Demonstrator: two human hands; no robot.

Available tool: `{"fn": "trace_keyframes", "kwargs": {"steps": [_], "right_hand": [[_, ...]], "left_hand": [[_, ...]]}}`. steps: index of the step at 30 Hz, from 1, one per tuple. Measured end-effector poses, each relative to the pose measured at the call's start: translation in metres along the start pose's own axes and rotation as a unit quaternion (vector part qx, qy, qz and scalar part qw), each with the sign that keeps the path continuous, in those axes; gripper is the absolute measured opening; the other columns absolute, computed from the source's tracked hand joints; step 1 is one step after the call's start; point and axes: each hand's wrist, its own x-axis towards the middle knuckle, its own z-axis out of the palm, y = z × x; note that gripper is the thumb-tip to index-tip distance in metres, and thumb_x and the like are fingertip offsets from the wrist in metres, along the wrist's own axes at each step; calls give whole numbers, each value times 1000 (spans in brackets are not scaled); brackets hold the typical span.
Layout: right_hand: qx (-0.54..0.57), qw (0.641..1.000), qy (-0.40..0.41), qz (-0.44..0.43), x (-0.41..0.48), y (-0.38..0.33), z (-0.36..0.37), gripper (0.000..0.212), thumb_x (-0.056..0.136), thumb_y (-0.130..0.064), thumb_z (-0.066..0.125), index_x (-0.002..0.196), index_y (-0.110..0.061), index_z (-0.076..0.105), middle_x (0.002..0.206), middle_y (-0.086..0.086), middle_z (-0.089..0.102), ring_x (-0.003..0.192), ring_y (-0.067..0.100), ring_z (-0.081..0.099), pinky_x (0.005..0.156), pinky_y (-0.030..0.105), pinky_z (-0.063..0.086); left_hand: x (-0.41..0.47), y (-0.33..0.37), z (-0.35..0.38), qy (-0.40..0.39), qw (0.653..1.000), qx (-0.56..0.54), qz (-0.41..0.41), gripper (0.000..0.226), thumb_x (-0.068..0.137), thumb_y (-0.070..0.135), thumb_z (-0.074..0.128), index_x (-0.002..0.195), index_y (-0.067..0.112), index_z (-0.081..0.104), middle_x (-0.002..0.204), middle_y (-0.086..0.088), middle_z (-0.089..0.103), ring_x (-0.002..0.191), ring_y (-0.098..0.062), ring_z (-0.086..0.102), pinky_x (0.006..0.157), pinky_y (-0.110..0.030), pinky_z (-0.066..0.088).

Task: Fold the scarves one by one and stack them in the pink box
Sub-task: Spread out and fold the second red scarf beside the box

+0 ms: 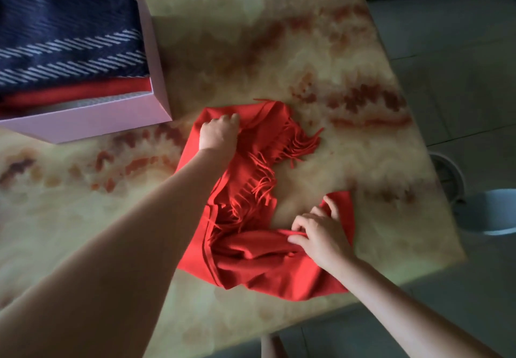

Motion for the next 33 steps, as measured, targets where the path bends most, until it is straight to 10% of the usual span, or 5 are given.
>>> {"fn": "trace_keyframes", "kwargs": {"steps": [5, 12, 18, 26, 33], "right_hand": [[-42, 986, 104, 125, 18, 54, -55, 25, 62, -23, 85, 68, -19, 62, 64, 2, 64, 73, 26, 64, 105, 39, 16], [-103, 931, 193, 294, 40, 138, -138, 13, 79, -19, 72, 85, -10, 65, 85, 24, 65, 101, 40, 53, 110, 44, 17], [-70, 971, 72, 216, 45, 115, -100, 33, 76, -17, 74, 108, -16, 70, 115, 10, 65, 112, 36, 48, 102, 40, 22], [25, 986, 44, 158, 88, 15, -51, 61, 75, -41, 74, 129, -20, 56, 123, 6, 60, 113, 33, 46, 93, 38, 29], [11, 992, 89, 84, 69, -9, -40, 31, 64, -21, 83, 91, -18, 69, 73, 3, 63, 89, 29, 60, 105, 38, 15]], "left_hand": [[-14, -21, -35, 86, 953, -251, -149, 30, 87, 16, 51, 112, 2, 61, 110, -20, 63, 102, -37, 58, 80, -35, 44], [-73, -55, -41, 69, 766, -557, -313, 20, 85, 24, 42, 81, 14, 59, 83, -13, 64, 77, -28, 68, 72, -44, 58], [-133, -70, -5, -215, 870, -353, -269, 14, 89, 20, 58, 90, 6, 61, 78, -12, 65, 72, -27, 63, 68, -36, 53], [-100, -56, -20, 52, 989, -113, 80, 95, 60, -18, 51, 145, 21, 35, 153, -16, 22, 139, -36, 25, 109, -44, 30], [-69, -16, -29, -57, 996, -48, 51, 33, 94, 34, 51, 126, 33, 57, 126, -2, 61, 113, -27, 57, 88, -33, 42]]}}
